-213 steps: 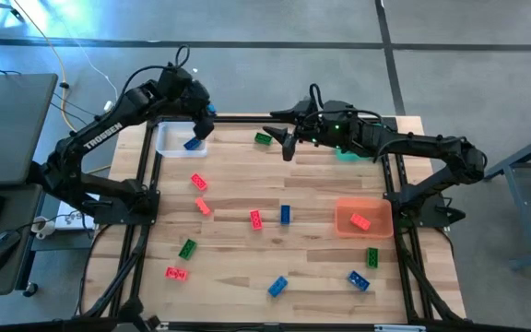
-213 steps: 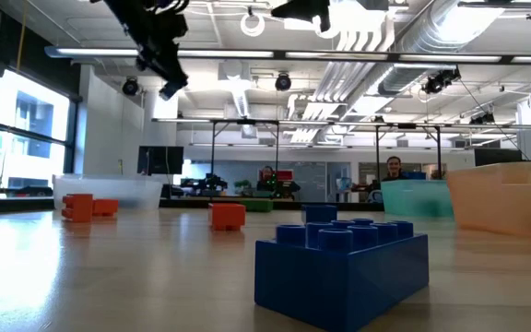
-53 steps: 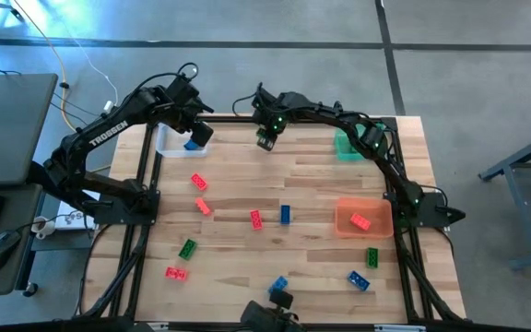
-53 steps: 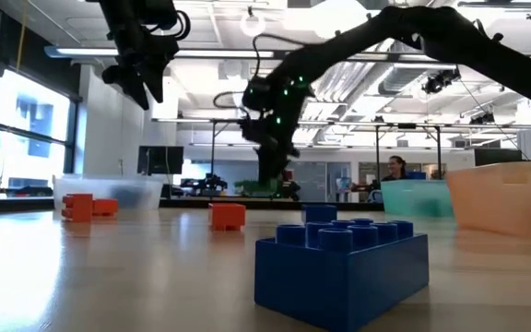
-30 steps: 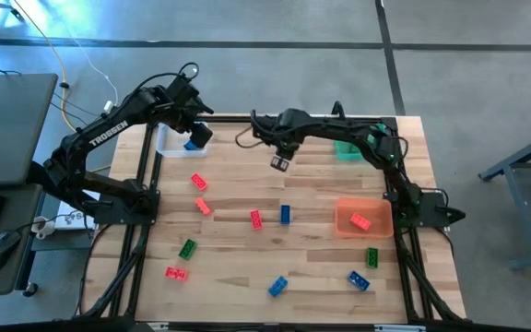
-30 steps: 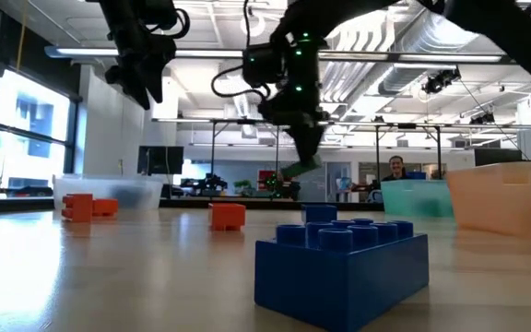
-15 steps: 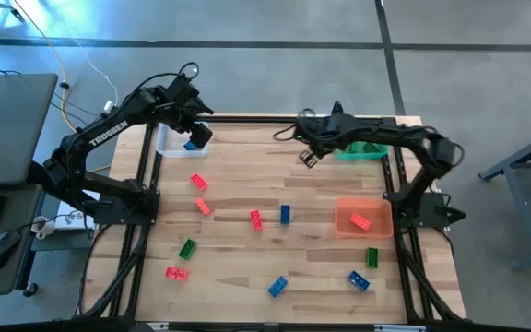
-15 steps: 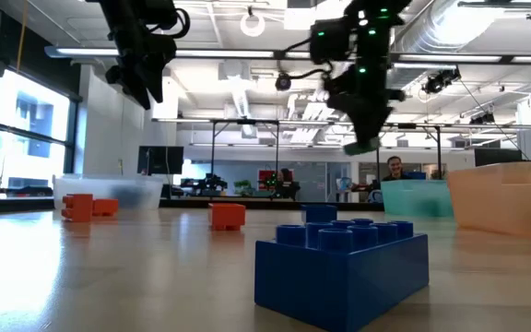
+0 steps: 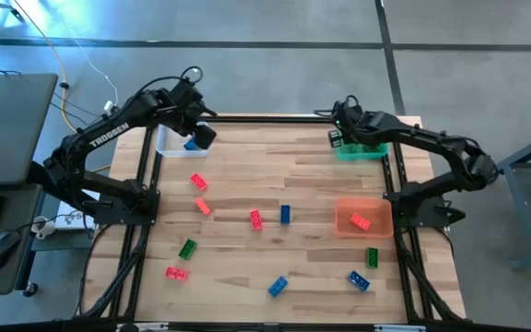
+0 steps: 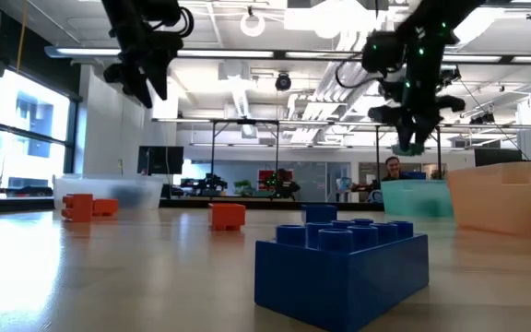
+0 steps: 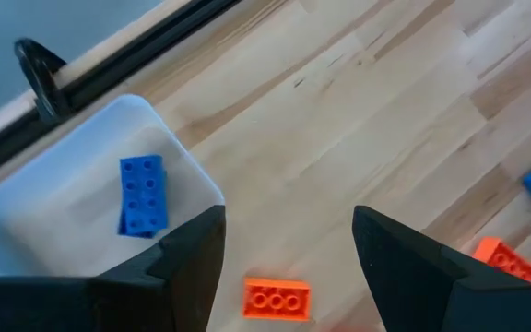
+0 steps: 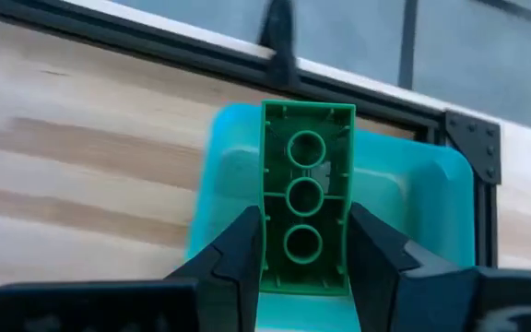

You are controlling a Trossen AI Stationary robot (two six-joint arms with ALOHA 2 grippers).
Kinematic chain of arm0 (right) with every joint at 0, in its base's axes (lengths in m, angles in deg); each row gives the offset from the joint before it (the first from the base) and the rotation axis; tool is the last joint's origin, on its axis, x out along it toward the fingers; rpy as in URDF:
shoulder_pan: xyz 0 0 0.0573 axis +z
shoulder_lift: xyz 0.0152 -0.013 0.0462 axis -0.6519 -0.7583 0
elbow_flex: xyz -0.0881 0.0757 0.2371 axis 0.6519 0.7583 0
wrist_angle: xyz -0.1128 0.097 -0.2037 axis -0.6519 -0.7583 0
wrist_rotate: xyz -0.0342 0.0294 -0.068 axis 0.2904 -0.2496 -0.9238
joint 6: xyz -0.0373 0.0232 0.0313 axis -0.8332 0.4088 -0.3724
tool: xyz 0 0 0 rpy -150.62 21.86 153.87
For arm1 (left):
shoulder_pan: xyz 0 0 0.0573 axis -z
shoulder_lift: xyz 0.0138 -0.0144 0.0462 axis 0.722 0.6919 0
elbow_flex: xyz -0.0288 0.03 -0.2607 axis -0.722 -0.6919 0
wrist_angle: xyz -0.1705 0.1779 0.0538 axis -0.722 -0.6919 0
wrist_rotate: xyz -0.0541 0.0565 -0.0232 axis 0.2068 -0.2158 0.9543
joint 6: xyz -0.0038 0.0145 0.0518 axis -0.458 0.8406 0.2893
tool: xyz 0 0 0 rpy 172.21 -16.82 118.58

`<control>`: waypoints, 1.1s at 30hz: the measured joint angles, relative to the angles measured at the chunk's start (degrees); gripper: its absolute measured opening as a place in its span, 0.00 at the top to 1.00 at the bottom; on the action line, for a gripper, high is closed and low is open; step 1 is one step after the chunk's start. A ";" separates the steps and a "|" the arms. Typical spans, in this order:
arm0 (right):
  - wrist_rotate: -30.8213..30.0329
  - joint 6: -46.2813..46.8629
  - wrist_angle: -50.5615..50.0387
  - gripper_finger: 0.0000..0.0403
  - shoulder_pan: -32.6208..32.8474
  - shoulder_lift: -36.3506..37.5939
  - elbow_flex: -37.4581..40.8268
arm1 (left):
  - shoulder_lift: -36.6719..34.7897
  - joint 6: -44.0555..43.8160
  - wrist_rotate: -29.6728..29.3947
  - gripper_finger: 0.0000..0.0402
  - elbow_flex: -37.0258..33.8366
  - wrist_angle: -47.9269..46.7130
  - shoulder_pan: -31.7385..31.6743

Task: Sort & place blocks by color
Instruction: Put the green game piece into the green bin

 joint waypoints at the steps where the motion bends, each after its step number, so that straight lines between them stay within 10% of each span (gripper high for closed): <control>1: 0.18 -0.25 0.78 0.75 -0.88 0.00 0.92 | 0.00 -1.51 0.01 0.44 0.00 0.00 0.34; 16: 9.62 -11.93 8.53 0.75 -9.59 -0.25 9.31 | 0.00 -13.59 0.02 0.44 0.00 0.01 2.70; 33: 18.82 -4.75 8.88 0.69 -15.13 -3.28 9.33 | 0.00 -13.55 0.02 0.44 0.00 0.03 2.68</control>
